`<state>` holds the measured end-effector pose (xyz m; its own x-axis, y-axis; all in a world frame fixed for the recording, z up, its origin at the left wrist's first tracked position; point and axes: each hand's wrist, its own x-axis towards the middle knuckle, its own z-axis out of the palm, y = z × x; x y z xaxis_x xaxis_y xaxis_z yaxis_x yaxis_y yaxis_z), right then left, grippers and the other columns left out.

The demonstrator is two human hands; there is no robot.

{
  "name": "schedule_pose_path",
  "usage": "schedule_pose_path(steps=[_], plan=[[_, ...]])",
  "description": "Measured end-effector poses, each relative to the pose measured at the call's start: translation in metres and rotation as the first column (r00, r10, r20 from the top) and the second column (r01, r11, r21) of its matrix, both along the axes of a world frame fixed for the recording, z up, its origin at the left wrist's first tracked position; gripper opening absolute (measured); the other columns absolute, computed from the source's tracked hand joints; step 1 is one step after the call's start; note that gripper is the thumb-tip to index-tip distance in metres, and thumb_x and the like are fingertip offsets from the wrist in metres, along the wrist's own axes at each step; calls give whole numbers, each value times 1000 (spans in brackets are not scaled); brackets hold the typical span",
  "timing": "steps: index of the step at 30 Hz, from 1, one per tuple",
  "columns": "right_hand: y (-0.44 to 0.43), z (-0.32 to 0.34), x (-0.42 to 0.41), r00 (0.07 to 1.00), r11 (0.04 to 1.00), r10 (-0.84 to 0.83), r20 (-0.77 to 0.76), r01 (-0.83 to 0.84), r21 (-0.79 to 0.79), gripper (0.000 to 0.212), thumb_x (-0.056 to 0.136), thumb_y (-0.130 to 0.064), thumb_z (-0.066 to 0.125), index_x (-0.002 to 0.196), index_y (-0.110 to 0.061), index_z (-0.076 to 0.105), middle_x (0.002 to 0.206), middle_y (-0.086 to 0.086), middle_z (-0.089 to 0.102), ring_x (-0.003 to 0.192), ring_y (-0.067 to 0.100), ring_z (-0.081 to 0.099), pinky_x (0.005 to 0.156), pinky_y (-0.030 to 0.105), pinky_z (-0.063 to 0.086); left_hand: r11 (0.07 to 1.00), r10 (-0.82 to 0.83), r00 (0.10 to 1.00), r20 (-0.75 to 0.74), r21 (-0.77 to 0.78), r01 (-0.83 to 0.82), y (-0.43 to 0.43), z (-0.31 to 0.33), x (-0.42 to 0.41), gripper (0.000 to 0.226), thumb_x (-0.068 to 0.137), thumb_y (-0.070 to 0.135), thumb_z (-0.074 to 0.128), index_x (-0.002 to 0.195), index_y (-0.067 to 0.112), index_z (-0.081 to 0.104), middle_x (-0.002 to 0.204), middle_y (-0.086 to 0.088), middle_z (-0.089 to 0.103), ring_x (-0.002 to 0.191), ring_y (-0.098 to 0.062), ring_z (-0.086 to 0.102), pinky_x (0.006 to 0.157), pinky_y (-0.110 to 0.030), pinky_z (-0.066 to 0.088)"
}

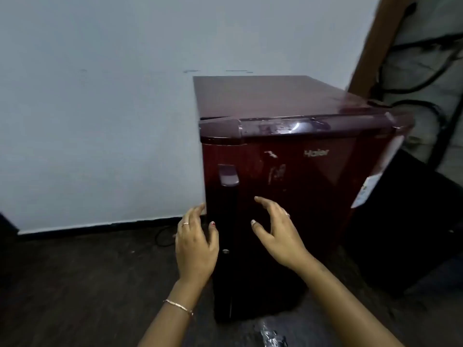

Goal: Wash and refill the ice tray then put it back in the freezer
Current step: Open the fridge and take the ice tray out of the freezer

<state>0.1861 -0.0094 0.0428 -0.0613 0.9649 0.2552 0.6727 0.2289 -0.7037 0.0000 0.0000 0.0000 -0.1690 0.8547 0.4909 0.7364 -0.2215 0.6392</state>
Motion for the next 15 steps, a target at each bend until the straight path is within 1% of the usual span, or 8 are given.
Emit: schedule_pose_path(steps=[2, 4, 6, 8, 9, 11, 13, 15], plan=[[17, 6, -15, 994, 998, 53, -95, -57, -37, 57, 92, -33, 59, 144, -25, 37, 144, -15, 41, 133, 1, 35, 107, 25, 33, 1000, 7, 1000, -26, 14, -7, 10, 3, -10, 49, 91, 19, 58, 138, 14, 44, 137, -6, 49, 128, -24, 44, 104, -41, 41], [30, 16, -29, 980, 989, 91, -174, -110, -102, 58, 92, -32, 61, 144, -22, 37, 141, -16, 42, 129, 1, 39, 107, 27, 36, 998, -17, 1000, -23, -54, 16, 24, 6, -16, 56, 92, 21, 56, 144, 15, 36, 146, -7, 41, 135, -24, 36, 109, -40, 35], [41, 17, -40, 957, 978, 119, -265, -159, -135, 52, 90, -30, 63, 137, -23, 43, 133, -15, 52, 121, 1, 50, 104, 31, 43, 978, -41, 983, 181, -192, 76, 37, 7, -16, 58, 95, 24, 53, 148, 15, 30, 150, -6, 34, 140, -22, 30, 113, -36, 29], [47, 16, -47, 935, 979, 106, -339, -158, -131, 43, 89, -29, 64, 128, -24, 47, 121, -13, 60, 110, 0, 57, 97, 32, 48, 953, -33, 918, 396, -263, 148, 50, 13, -15, 53, 99, 24, 48, 148, 14, 30, 151, -7, 34, 140, -22, 31, 115, -37, 28], [49, 14, -50, 922, 979, 93, -376, -154, -135, 39, 90, -29, 64, 125, -27, 49, 119, -13, 61, 109, -1, 57, 95, 28, 47, 946, -37, 899, 436, -274, 172, 56, 16, -14, 50, 100, 26, 44, 148, 14, 32, 150, -8, 36, 140, -22, 33, 115, -37, 28], [50, 11, -55, 893, 980, 69, -446, -144, -138, 32, 91, -33, 62, 122, -31, 52, 118, -12, 63, 109, -2, 57, 95, 23, 45, 933, -82, 892, 445, -282, 226, 65, 21, -13, 47, 102, 30, 38, 147, 15, 34, 149, -7, 38, 139, -19, 34, 113, -31, 28], [49, 9, -57, 868, 978, 56, -493, -148, -150, 30, 93, -40, 58, 122, -30, 55, 117, -8, 66, 110, 0, 59, 97, 23, 45, 923, -124, 879, 460, -273, 272, 69, 26, -10, 47, 103, 34, 36, 147, 17, 34, 148, -5, 40, 138, -17, 34, 112, -29, 28], [49, 8, -59, 848, 974, 43, -529, -153, -166, 31, 94, -43, 53, 122, -29, 55, 116, -5, 66, 110, 2, 61, 96, 25, 47, 919, -138, 851, 507, -256, 301, 73, 27, -8, 47, 102, 34, 38, 146, 17, 36, 146, -5, 43, 135, -16, 39, 112, -33, 33]])
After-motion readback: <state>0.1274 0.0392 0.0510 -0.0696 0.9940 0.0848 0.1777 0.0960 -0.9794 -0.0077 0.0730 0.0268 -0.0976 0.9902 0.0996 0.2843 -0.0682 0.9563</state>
